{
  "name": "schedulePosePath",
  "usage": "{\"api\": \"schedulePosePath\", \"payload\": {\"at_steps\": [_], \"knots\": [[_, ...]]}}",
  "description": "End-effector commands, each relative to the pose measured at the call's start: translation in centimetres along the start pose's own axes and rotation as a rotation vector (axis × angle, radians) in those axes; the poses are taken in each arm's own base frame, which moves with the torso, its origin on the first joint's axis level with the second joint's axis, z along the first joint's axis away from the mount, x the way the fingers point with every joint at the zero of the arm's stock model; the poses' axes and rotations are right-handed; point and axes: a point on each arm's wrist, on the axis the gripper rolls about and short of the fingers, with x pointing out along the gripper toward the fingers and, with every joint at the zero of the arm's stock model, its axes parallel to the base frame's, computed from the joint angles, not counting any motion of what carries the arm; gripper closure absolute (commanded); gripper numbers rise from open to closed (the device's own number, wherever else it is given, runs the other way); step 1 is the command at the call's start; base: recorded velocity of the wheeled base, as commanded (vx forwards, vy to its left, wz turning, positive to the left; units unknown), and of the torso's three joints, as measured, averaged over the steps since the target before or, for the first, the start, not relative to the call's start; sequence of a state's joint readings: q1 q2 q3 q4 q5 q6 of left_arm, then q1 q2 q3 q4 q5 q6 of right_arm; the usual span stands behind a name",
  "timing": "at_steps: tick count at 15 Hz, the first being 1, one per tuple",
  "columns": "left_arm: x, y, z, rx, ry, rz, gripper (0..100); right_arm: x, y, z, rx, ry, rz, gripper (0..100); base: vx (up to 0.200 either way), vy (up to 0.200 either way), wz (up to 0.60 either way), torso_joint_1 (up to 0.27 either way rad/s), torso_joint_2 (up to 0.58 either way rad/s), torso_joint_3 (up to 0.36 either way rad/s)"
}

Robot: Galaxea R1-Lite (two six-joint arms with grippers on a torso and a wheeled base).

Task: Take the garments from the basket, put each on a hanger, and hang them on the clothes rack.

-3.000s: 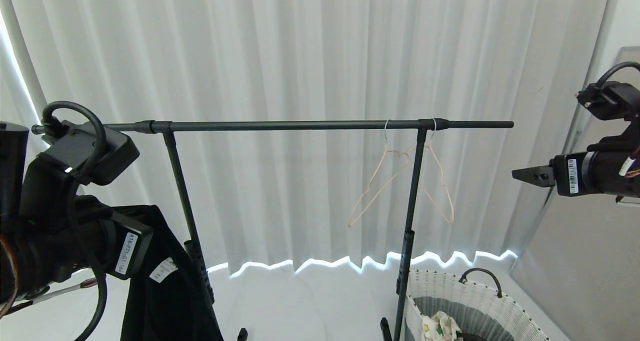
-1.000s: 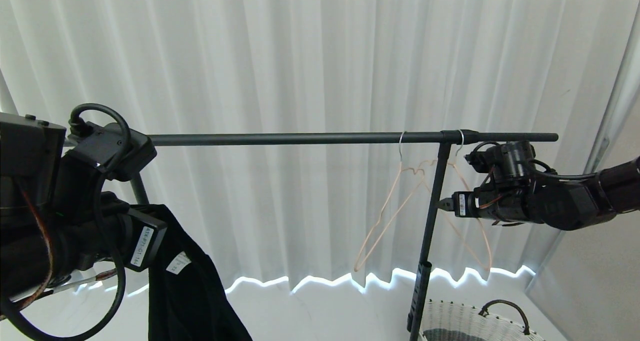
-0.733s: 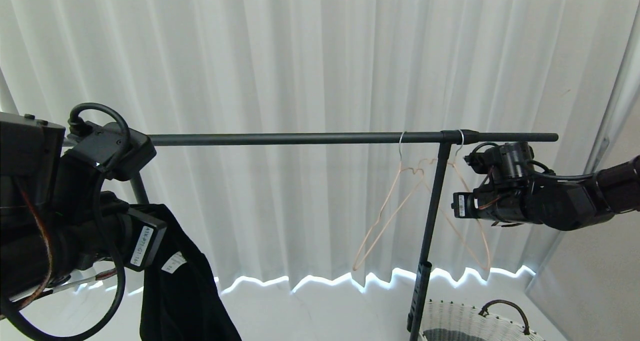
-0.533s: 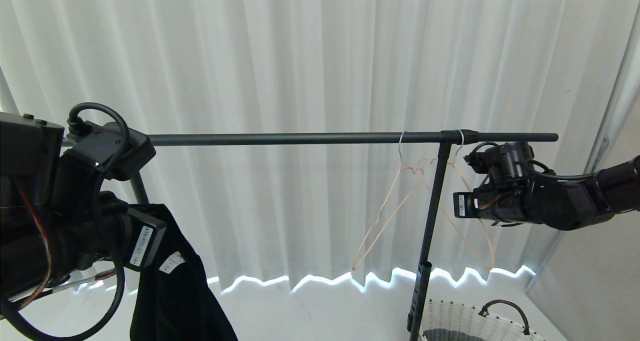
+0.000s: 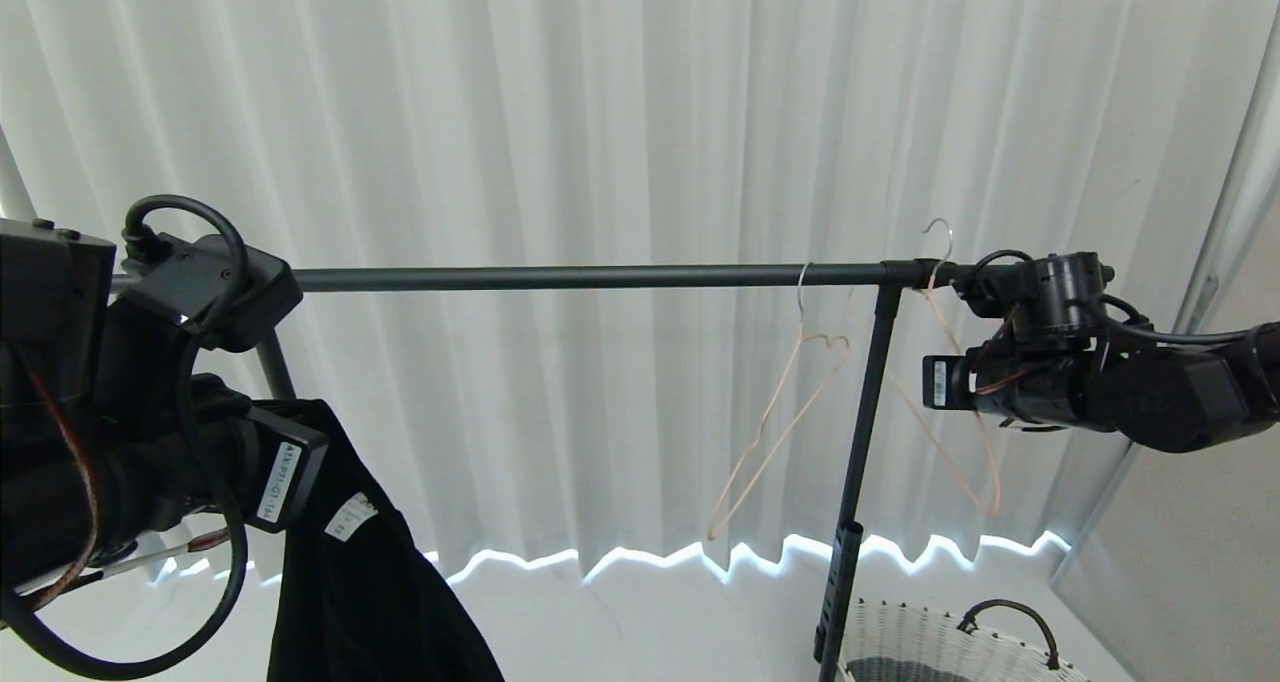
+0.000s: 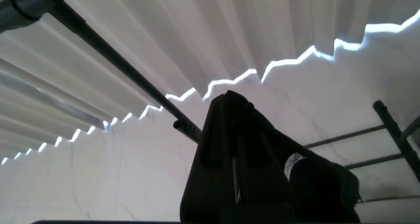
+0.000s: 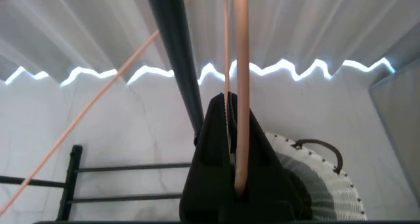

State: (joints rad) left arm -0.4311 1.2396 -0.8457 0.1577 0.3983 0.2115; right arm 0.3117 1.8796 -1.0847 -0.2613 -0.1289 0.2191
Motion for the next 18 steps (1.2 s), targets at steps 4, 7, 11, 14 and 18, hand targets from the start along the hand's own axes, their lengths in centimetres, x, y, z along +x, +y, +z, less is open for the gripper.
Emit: {"api": "schedulePosePath", "payload": {"at_steps": [4, 7, 11, 14, 18], "knots": [[0.1, 0.0, 0.1, -0.005, -0.012, 0.003, 100, -4.9, -0.5, -1.6, -0.047, 0.001, 0.011, 100, 0.0, 0.0, 0.0, 0.0, 0.0, 0.0], [0.1, 0.1, 0.0, -0.005, -0.003, 0.03, 100, -8.0, -1.4, -3.7, -0.05, 0.007, 0.01, 100, -0.133, 0.0, 0.0, 0.003, 0.0, 0.0], [0.1, 0.2, 0.0, -0.004, -0.001, 0.042, 100, -12.1, -2.2, -5.7, -0.078, -0.013, 0.025, 100, -0.2, 0.0, 0.0, 0.004, 0.0, 0.006], [0.1, 0.2, 0.0, -0.004, -0.003, 0.041, 100, -15.0, -2.9, -7.3, -0.2, -0.037, 0.041, 100, -0.2, 0.0, 0.0, -0.003, 0.0, 0.002], [0.2, 0.0, 0.1, 0.002, -0.003, 0.036, 100, -17.8, -2.4, -7.8, -0.27, -0.09, 0.105, 100, -0.2, 0.0, 0.0, 0.001, 0.0, 0.006]]}}
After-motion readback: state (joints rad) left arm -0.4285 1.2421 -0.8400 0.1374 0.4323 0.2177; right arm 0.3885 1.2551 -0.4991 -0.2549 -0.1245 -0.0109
